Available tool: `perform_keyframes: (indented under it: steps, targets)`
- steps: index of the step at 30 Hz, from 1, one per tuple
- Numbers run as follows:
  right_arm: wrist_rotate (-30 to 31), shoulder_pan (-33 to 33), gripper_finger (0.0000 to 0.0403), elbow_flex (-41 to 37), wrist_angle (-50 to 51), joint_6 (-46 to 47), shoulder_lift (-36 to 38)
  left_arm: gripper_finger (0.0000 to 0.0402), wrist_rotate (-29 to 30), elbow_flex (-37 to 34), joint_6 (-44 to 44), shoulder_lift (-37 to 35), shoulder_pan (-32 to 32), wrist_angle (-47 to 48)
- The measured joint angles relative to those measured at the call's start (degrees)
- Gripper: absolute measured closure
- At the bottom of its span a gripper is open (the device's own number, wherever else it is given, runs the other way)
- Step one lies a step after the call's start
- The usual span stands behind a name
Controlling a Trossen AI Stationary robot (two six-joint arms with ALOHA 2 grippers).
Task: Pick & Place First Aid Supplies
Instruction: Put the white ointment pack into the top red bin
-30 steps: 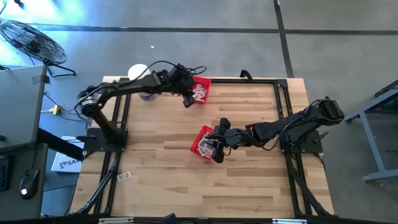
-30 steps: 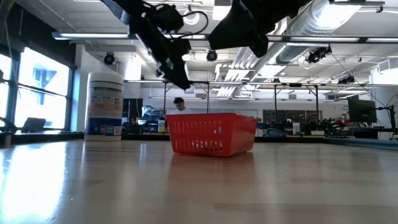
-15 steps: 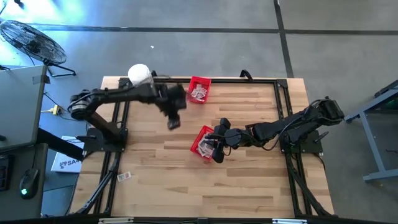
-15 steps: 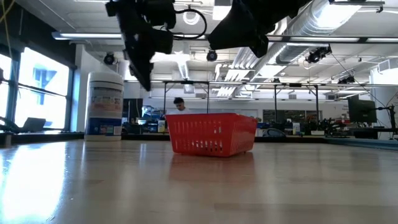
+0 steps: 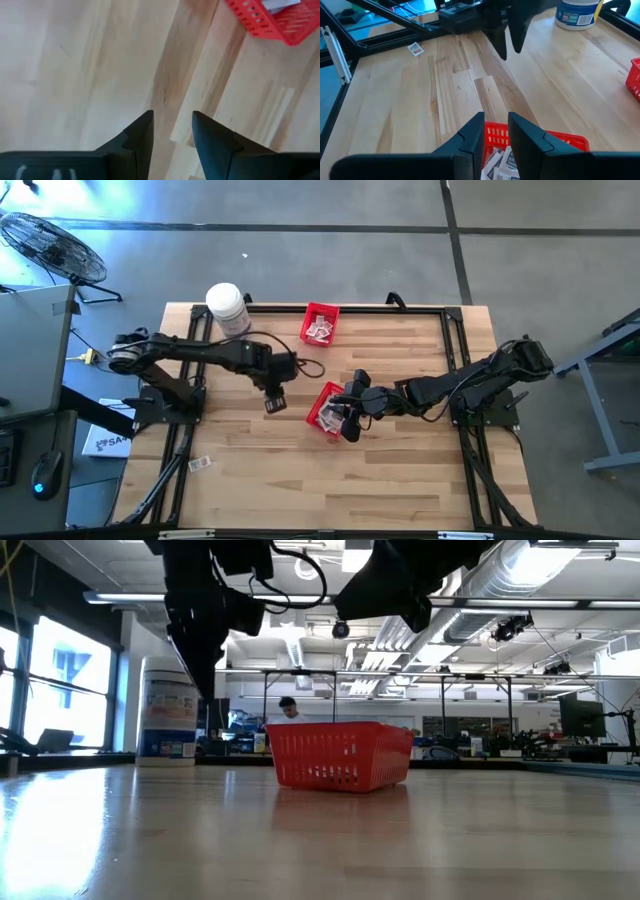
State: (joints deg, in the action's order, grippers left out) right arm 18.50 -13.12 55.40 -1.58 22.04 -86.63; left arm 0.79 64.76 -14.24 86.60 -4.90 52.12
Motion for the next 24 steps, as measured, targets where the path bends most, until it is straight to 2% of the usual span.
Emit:
perform_keyframes:
  steps: [3, 13, 18, 22, 24]
  targets:
    - [0.1, 0.0, 0.0324, 0.0, 0.0, 0.0, 0.0, 0.027, 2.6, 0.0, -1.7, 0.1, 1.4, 0.3]
    - [0.2, 0.0, 0.0324, 0.0, 0.0, 0.0, 0.0, 0.027, 2.7, 0.0, -11.5, 0.1, 8.2, 0.4]
    - [0.2, 0.0, 0.0324, 0.0, 0.0, 0.0, 0.0, 0.027, 7.1, -1.1, -13.8, 0.1, 11.0, 0.1]
    - [0.2, 0.0, 0.0324, 0.0, 0.0, 0.0, 0.0, 0.027, 5.3, -1.6, -16.1, 0.0, 12.0, 3.7]
    - [0.2, 0.0, 0.0324, 0.0, 0.0, 0.0, 0.0, 0.027, 6.3, -4.4, -17.1, -0.3, 13.5, 1.1]
